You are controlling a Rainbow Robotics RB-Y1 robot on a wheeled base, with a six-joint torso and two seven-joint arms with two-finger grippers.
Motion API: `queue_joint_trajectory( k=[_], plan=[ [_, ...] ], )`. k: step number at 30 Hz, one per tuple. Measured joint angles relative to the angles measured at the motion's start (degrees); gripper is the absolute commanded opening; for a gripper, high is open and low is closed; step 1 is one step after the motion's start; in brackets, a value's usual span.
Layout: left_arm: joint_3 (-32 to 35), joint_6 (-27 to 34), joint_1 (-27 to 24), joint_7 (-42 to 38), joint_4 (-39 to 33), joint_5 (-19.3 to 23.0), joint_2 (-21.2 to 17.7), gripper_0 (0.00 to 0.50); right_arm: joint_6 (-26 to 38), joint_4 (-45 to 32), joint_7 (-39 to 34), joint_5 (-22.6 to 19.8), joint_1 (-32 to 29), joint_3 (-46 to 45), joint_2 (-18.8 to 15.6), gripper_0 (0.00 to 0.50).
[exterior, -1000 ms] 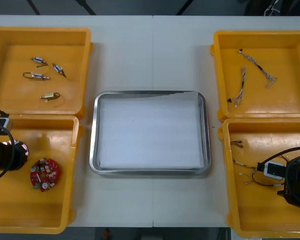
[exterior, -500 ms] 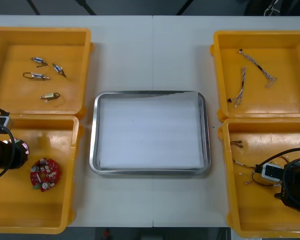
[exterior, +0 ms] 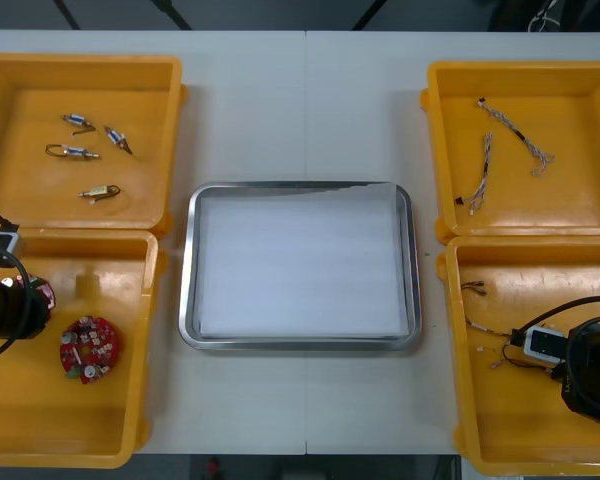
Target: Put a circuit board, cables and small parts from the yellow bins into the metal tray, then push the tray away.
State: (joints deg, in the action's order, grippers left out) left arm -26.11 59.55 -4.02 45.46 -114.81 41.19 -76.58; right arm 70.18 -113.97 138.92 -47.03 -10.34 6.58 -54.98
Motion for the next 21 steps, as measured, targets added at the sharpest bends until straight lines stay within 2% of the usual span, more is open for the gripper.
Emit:
queue_joint_trajectory(
  k=[6, 9, 12, 17, 19, 21],
  plan=[
    [2.14, 4.32, 0.00, -0.61, -1.66, 1.55, 0.00, 0.500, 0.78, -0.21, 0.00, -0.13, 0.25, -0.10, 0.00, 0.000],
    [2.76, 4.44, 0.00, -3.23, -1.68, 1.95, 0.00, 0.500, 4.17, -1.44, 0.00, -0.43, 0.52, -0.96, 0.00, 0.000],
    [2.79, 4.46, 0.00, -10.01, -1.69, 1.97, 0.00, 0.500, 8.30, -3.74, 0.00, -1.20, 0.55, -3.06, 0.02, 0.000],
    [2.80, 4.47, 0.00, -26.18, -1.71, 1.98, 0.00, 0.500, 16.74, -8.35, 0.00, -2.73, 0.57, -9.16, 0.99, 0.000],
    [2.80, 4.47, 0.00, -29.46, -1.71, 1.99, 0.00, 0.500, 20.52, -9.52, 0.00, -4.20, 0.65, -12.48, 2.28, 0.000],
    [2.80, 4.47, 0.00, -29.49, -1.71, 2.05, 0.00, 0.500, 24.22, -9.87, 0.00, -6.33, 0.90, -16.01, 3.91, 0.000]
  ],
)
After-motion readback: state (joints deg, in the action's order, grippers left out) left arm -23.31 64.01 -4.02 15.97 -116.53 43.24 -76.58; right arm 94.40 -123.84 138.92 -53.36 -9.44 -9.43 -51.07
